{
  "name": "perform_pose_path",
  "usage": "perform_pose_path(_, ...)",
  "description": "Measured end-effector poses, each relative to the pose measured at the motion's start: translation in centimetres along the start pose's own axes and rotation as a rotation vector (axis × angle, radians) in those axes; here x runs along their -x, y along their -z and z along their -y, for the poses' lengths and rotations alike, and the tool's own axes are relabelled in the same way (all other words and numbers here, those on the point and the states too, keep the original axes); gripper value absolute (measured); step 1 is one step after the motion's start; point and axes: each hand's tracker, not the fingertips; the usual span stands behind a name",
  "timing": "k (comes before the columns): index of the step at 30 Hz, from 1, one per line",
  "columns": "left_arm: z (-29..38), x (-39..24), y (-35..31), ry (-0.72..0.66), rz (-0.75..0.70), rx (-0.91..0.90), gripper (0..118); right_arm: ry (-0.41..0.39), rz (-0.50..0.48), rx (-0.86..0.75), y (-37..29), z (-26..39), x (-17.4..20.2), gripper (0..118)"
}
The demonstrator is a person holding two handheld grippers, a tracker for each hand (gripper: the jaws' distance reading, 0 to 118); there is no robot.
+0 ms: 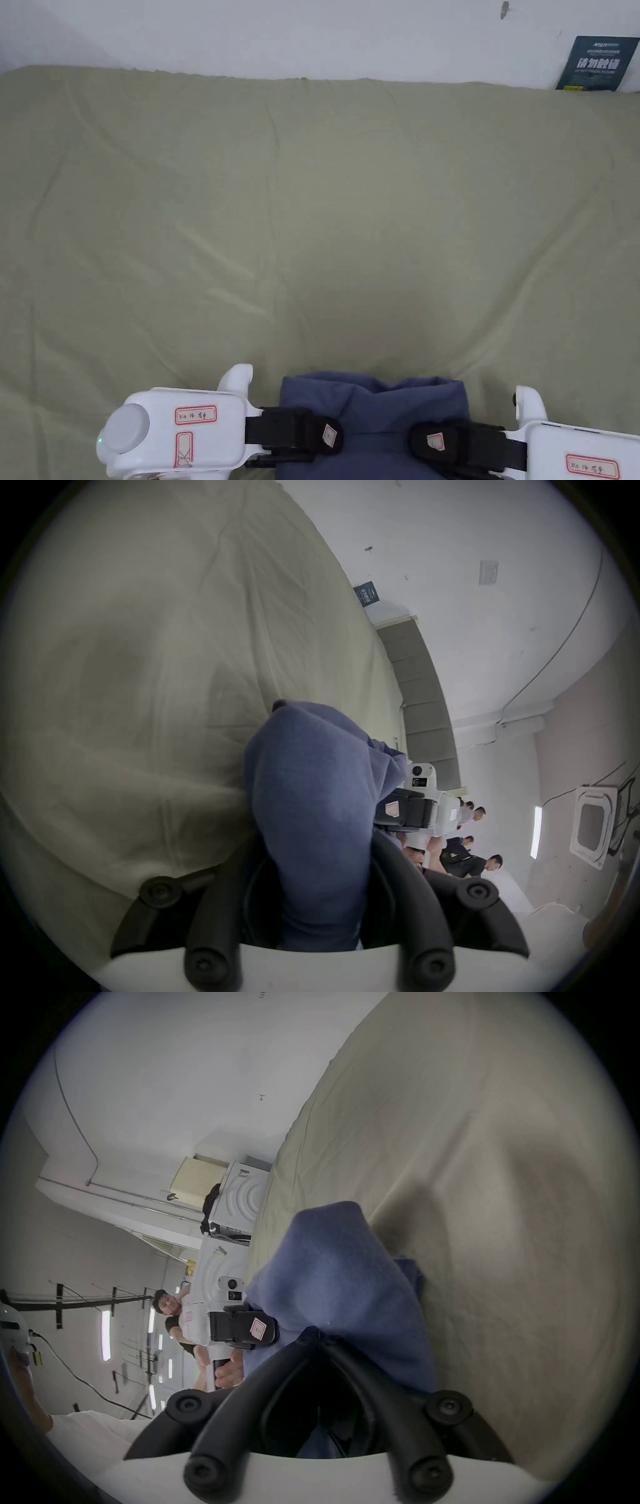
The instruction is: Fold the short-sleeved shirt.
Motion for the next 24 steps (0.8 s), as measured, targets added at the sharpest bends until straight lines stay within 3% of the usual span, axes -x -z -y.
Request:
perform_pose_path(7,-1.4,-0.9,-4.8,0.017,-0.036,0.006,25,-0.214,0.154,-0.096,-3.4,1.0,6.1,0)
perform_pose_path(15,-6.0,4.2,-23.1,-0.006,-0.252,-0.091,25,-0.394,0.338,-0.316,-7.0,4.5,13.1,0)
perform_pose_path(20,-9.9,8.1,-33.4,-0.037,-0.355,-0.118,24,-0.363,0.348,-0.374,-7.5,5.7,15.1,0)
perform_pose_path(24,-12.7,10.1,-35.0,-0.059,-0.370,-0.097,25,-0.353,0.349,-0.355,-6.8,5.2,15.3,0)
